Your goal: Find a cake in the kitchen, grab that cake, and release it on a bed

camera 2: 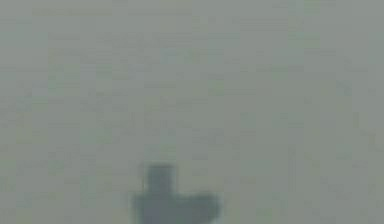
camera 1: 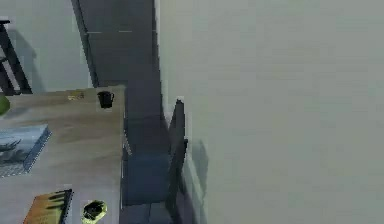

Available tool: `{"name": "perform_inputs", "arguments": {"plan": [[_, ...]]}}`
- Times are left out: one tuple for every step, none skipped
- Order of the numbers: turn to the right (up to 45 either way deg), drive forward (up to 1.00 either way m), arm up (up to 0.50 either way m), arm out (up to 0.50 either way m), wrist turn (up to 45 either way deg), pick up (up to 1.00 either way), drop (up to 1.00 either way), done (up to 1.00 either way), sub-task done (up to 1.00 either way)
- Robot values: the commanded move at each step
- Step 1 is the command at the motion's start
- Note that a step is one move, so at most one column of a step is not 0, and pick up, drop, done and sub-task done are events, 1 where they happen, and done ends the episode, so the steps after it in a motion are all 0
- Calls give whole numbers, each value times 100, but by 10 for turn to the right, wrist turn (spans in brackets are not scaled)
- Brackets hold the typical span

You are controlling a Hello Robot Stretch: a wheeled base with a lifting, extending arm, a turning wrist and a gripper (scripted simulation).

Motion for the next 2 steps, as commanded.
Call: {"name": "perform_inputs", "arguments": {"plan": [[-450, 0, 0, 0, 0, 0, 0, 0, 0], [-450, 0, 0, 0, 0, 0, 0, 0, 0]]}}
